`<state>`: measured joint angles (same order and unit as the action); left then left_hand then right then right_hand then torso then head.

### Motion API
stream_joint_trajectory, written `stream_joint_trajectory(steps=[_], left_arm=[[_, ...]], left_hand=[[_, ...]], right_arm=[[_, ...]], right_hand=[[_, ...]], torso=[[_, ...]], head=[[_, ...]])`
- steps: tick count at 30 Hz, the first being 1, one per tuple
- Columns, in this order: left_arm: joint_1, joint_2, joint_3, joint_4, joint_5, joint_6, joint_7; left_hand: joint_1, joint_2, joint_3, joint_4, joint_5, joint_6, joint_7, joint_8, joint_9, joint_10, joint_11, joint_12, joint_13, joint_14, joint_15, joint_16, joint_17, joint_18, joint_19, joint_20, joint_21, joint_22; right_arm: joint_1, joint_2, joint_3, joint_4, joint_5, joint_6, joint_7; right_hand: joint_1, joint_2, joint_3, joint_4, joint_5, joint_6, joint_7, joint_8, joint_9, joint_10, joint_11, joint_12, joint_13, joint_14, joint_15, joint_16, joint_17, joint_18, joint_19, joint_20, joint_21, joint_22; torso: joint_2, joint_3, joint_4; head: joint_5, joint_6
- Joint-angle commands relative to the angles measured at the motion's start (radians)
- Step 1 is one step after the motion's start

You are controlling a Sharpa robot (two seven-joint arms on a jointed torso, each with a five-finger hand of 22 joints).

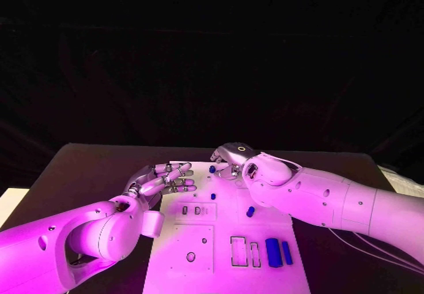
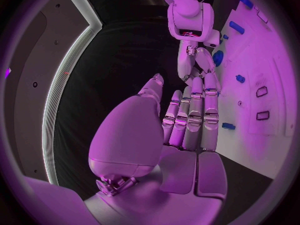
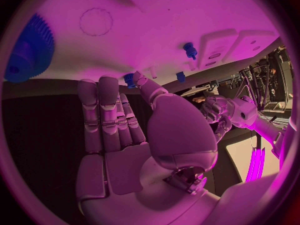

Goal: Assemble the parts on the task board

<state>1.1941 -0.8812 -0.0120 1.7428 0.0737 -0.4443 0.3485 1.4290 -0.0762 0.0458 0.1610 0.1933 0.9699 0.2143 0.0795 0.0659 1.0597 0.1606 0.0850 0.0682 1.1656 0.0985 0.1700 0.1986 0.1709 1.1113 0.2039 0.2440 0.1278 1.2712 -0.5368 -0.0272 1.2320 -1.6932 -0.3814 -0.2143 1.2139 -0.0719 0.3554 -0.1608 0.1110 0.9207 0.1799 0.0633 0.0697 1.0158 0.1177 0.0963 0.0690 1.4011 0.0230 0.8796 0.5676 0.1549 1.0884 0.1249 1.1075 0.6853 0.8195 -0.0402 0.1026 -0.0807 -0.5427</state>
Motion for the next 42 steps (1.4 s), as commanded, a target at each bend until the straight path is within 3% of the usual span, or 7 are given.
stream_joint_trajectory(steps=[1,10,15,19,22,26,42], left_arm=[[0.001,-0.001,0.001,0.001,0.001,0.018,-0.002],[0.001,-0.005,0.001,-0.002,0.001,0.021,-0.003],[0.001,-0.005,0.001,-0.006,0.003,0.024,-0.003],[0.001,-0.005,0.001,-0.007,0.004,0.025,-0.003],[0.001,-0.005,0.000,-0.009,0.005,0.029,-0.003],[0.001,-0.004,0.000,-0.010,0.005,0.033,-0.003],[0.001,-0.001,0.000,-0.011,0.006,0.036,-0.004]], left_hand=[[-0.001,0.010,-0.001,-0.006,-0.004,0.001,0.004,-0.005,0.000,-0.003,0.000,-0.004,-0.001,0.000,0.004,-0.005,0.002,0.008,0.006,-0.003,0.001,0.001],[-0.001,0.010,-0.001,-0.006,-0.004,0.000,0.004,-0.006,0.000,-0.004,0.001,-0.005,-0.001,0.000,0.004,-0.005,0.002,0.007,0.006,-0.003,0.001,0.001],[-0.001,0.010,-0.001,-0.006,-0.004,0.000,0.004,-0.006,0.000,-0.004,0.001,-0.005,-0.001,0.000,0.004,-0.005,0.002,0.007,0.006,-0.003,0.001,0.001],[-0.001,0.010,-0.001,-0.007,-0.004,0.000,0.004,-0.006,0.000,-0.004,0.001,-0.005,-0.001,0.000,0.004,-0.005,0.002,0.007,0.006,-0.003,0.001,0.001],[-0.001,0.010,-0.001,-0.007,-0.004,0.000,0.004,-0.006,0.000,-0.004,0.001,-0.005,-0.001,0.000,0.004,-0.005,0.002,0.007,0.006,-0.003,0.001,0.001],[-0.001,0.010,-0.001,-0.007,-0.004,0.000,0.004,-0.006,0.000,-0.004,0.001,-0.005,-0.001,-0.001,0.004,-0.005,0.003,0.007,0.006,-0.003,0.001,0.001],[-0.001,0.010,-0.001,-0.007,-0.004,0.000,0.004,-0.006,0.000,-0.004,0.001,-0.005,-0.001,-0.001,0.004,-0.005,0.003,0.007,0.006,-0.003,0.001,0.001]], right_arm=[[0.002,-0.039,0.002,0.044,0.013,-0.037,-0.003],[0.005,-0.223,0.021,0.209,0.229,-0.047,0.030],[0.008,-0.304,0.026,0.248,0.336,0.016,0.025],[0.009,-0.335,0.027,0.247,0.340,0.061,0.010],[0.009,-0.345,0.028,0.240,0.331,0.089,-0.004],[0.009,-0.347,0.028,0.229,0.320,0.121,-0.024],[0.008,-0.292,0.028,0.174,0.308,0.158,-0.079]], right_hand=[[0.011,0.001,-0.010,0.006,0.009,0.025,-0.002,0.008,0.004,0.028,-0.006,0.023,0.003,0.020,-0.004,0.030,0.038,0.006,0.029,-0.002,0.016,0.027],[0.041,0.003,0.006,0.012,0.033,0.069,-0.005,0.010,0.007,0.158,-0.026,0.100,0.019,0.057,-0.018,0.120,0.148,-0.018,0.114,-0.013,0.097,0.162],[0.004,-0.039,-0.054,0.044,0.096,0.079,-0.043,0.009,0.006,0.338,-0.074,0.245,0.109,0.101,-0.057,0.270,0.333,-0.056,0.233,-0.046,0.221,0.373],[0.024,-0.049,-0.148,0.080,0.129,0.086,-0.065,0.014,0.006,0.294,-0.088,0.602,0.472,0.113,-0.061,0.434,0.543,-0.079,0.290,-0.063,0.303,0.510],[0.023,-0.031,-0.186,0.111,0.124,0.073,-0.048,0.014,0.005,0.292,-0.076,0.848,0.749,0.117,-0.057,0.496,0.640,-0.088,0.302,-0.050,0.325,0.553],[0.042,-0.024,-0.227,0.132,0.124,0.057,-0.039,0.016,0.005,0.294,-0.066,1.004,0.935,0.124,-0.047,0.544,0.719,-0.092,0.312,-0.041,0.343,0.586],[0.073,-0.005,-0.255,0.148,0.136,0.033,-0.029,0.017,0.005,0.331,-0.056,1.126,1.085,0.136,-0.036,0.597,0.812,-0.100,0.329,-0.030,0.364,0.628]], torso=[[0.000,0.0011,-0.0021],[-0.001,0.0043,-0.0135],[-0.003,0.0040,-0.0191],[-0.003,0.0057,-0.0234],[-0.002,0.0078,-0.0255],[-0.003,0.0054,-0.0223],[-0.003,0.0030,-0.0220]], head=[[0.002,-0.004],[-0.004,0.000],[-0.006,0.002],[-0.008,0.002],[-0.009,0.002],[-0.013,0.002],[-0.018,-0.001]])
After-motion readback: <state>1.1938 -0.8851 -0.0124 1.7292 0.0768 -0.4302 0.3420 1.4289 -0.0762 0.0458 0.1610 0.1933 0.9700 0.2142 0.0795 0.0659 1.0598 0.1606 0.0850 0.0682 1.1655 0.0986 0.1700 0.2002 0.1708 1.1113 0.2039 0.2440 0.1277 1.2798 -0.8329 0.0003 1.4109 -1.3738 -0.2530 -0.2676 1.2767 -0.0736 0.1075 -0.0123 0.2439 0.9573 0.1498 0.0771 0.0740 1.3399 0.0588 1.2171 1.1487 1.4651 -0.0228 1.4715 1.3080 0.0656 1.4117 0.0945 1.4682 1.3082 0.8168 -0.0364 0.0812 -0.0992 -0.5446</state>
